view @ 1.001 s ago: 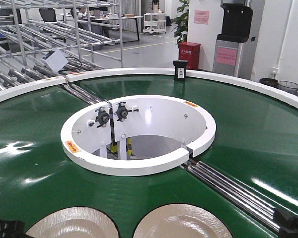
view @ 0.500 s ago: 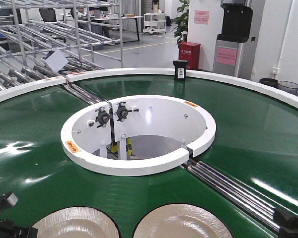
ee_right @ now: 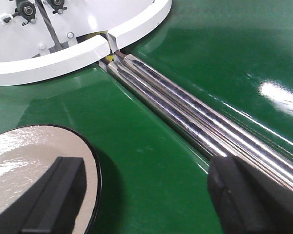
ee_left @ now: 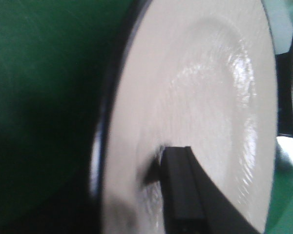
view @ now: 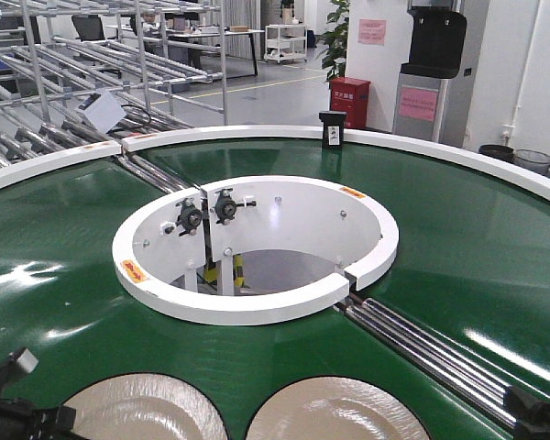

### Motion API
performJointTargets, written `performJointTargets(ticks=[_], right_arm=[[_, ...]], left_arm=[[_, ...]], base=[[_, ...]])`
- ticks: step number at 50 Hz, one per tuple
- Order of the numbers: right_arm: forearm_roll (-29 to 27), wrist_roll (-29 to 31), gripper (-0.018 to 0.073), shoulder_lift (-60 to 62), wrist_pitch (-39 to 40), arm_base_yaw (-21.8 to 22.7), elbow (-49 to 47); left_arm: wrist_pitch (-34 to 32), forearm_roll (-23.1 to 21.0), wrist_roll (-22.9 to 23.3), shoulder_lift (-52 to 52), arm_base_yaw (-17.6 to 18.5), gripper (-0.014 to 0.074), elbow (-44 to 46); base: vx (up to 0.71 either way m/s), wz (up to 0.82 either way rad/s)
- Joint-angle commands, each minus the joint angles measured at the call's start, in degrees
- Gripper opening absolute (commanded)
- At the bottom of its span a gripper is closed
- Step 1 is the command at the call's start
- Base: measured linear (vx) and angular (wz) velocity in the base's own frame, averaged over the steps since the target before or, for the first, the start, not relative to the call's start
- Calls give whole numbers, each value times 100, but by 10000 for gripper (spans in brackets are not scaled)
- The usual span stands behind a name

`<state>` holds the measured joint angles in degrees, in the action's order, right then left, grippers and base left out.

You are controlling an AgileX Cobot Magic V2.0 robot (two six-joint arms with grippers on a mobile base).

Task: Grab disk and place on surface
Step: 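Close left and right grippers on the rims of the two plates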

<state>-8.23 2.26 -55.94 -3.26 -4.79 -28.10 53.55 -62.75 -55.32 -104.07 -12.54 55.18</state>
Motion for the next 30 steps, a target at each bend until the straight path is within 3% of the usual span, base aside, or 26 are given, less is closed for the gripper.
performJointTargets(ticks=[1,7,14,18,30], right_arm=[[6,-24,575,44,426,27,-174],[-291,-226,568,9,174,27,-198],[-881,-324,546,-493,-1306,27,-669],[-1094,-324,543,-963,-1721,27,-1006],[-1498,-226,543,-3000,-2518,33,-2350]], left_arm=[[37,-49,230,606,-205,-8,81],[17,-74,521,1119,-480,-7,81],[3,-204,1166,1788,-597,-7,81],[-19,-200,1421,2055,-616,-7,81],[41,-200,1573,2700,-616,-7,81]], base=[[0,0],[0,0],[0,0],[0,0],[0,0]])
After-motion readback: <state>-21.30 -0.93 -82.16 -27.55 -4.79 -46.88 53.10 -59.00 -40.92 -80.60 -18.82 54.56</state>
